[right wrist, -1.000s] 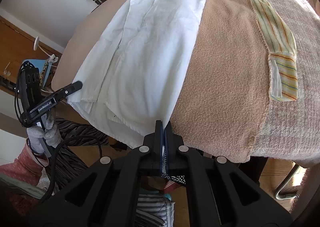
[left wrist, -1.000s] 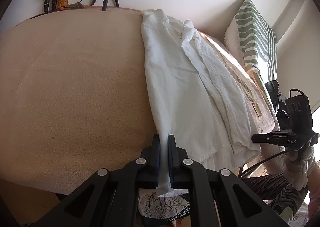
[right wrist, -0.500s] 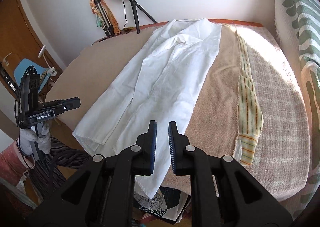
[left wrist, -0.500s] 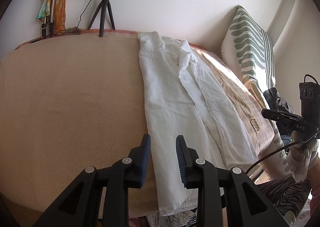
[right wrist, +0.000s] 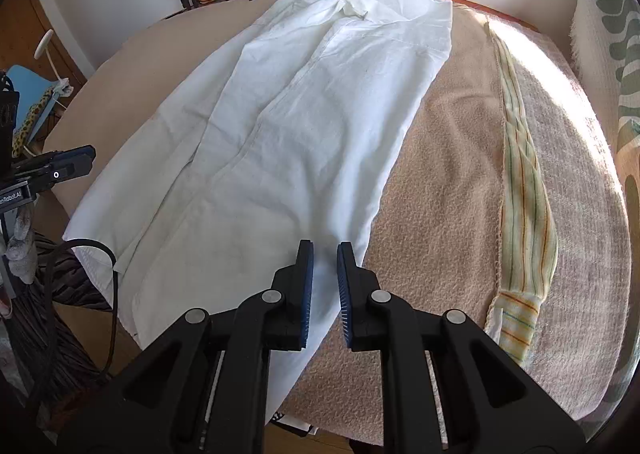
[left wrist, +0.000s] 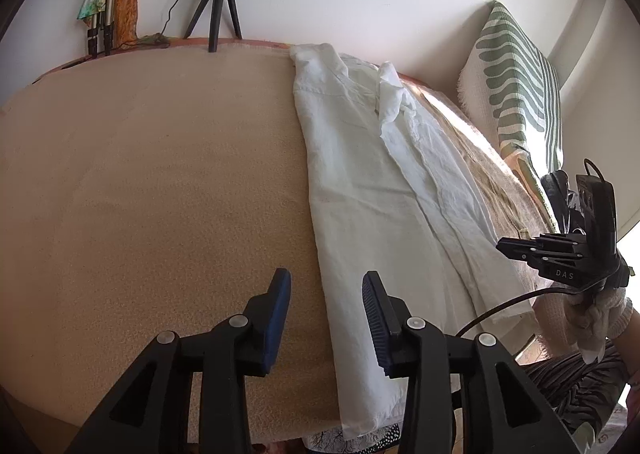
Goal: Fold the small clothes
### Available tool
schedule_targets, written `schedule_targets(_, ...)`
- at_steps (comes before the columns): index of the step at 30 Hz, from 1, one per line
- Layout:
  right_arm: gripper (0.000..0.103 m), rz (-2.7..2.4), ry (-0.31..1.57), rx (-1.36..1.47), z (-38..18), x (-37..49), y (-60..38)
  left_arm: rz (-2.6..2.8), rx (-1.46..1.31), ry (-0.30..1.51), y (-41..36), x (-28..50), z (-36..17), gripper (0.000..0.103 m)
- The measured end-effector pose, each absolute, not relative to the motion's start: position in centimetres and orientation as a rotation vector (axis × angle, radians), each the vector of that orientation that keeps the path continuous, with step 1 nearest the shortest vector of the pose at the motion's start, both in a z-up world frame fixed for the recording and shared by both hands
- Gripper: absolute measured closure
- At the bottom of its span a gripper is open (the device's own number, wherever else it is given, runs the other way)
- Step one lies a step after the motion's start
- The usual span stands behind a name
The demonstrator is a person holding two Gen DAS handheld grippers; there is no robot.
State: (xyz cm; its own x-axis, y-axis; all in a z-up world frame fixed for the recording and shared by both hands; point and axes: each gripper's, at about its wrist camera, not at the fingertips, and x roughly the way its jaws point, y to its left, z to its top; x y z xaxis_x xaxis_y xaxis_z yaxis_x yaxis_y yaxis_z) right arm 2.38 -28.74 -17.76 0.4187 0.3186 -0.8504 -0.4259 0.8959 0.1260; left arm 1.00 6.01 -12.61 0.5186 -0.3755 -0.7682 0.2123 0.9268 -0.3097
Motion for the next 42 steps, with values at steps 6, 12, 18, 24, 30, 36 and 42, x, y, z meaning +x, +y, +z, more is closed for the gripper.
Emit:
schedule_targets(6, 0.076, 0.386, 1.002, 0.003, -16.6, -1.9, -31.6, -0.352, -0.17, 1.014, 6.0, 1.2, -13.7, 0.064)
schedule_targets(12, 0.076, 0.451, 0.922, -0.057, -15.8, -0.3, -28.4, -0.385, -0.11, 0.977, 4.2, 1.4, -12.6, 0.064)
schedule_targets(18, 0.072, 0.462, 0.908, -0.195, -17.8, -1.5, -24.8, -0.381, -0.089, 0.997, 4.6, 0.8, -13.4, 0.064)
schedule_targets(24, 0.07, 0.509, 1.006, -0.3, -17.6, -6.6, -25.4, -0.4, -0.141, 1.075, 6.0, 0.2, -14.8, 0.063)
schedule_targets(30, 0.049, 0.484, 1.029, 0.012, -15.4, -5.6, -30.3, -0.434, -0.235, 1.147, 6.6, -0.5, -14.9, 0.065)
schedule_targets(36, 0.049, 0.518, 1.171, 0.318, -18.9, -3.6, -33.5, -0.449, -0.218, 1.158, 6.0, -1.2, -14.8, 0.065)
schedule_targets(42, 0.057, 0.623, 1.225, 0.42, -20.0, -3.6, -32.6, -0.469, -0.252, 1.191, 5.7, -0.9, -14.8, 0.082)
